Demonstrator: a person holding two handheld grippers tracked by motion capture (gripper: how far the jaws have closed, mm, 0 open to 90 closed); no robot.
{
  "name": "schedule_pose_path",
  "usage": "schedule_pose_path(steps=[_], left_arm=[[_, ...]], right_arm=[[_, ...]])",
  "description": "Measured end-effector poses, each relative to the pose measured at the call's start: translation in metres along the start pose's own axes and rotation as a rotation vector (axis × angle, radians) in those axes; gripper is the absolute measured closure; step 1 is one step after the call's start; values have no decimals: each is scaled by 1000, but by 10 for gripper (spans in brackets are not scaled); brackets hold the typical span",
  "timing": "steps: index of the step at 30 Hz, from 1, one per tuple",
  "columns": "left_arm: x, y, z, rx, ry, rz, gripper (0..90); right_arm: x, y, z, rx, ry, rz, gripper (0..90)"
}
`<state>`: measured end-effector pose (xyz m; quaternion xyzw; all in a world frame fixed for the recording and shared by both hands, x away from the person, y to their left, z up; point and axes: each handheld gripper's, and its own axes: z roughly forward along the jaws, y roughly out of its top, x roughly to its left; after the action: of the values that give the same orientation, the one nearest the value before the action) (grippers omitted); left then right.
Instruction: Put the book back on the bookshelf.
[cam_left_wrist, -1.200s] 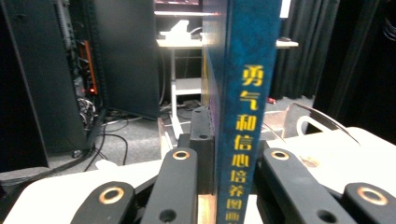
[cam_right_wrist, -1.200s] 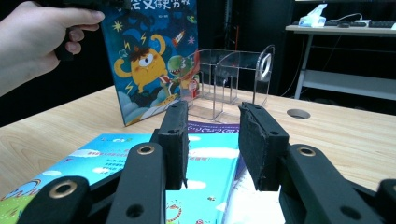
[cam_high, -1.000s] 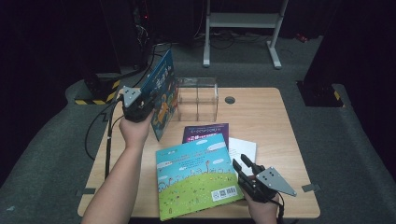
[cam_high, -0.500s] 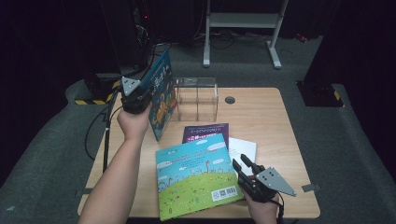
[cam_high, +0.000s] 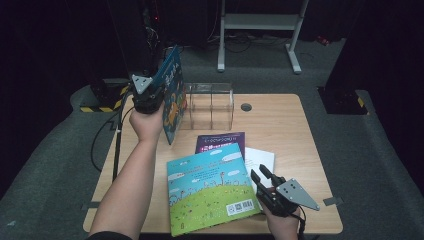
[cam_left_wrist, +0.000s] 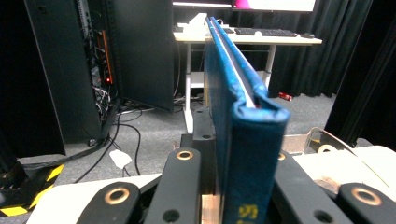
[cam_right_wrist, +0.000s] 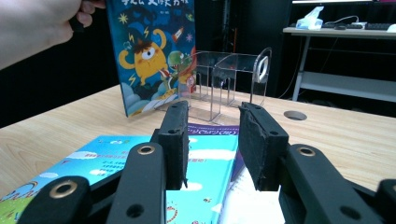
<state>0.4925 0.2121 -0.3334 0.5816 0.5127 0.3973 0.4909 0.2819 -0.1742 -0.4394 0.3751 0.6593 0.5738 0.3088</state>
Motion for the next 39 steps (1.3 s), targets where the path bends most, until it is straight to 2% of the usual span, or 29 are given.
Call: schedule_pose_path(steps=[20, 32, 39], left_arm=[[-1, -12, 8, -31, 27, -30, 833], [8, -18, 6, -53, 1, -57, 816], [13, -20, 3, -59, 10, -61, 806]], right_arm=[[0, 0, 0, -4, 3, 0, 636], [1, 0, 0, 1, 4, -4, 635], [2, -1, 0, 2, 7, -5, 635]])
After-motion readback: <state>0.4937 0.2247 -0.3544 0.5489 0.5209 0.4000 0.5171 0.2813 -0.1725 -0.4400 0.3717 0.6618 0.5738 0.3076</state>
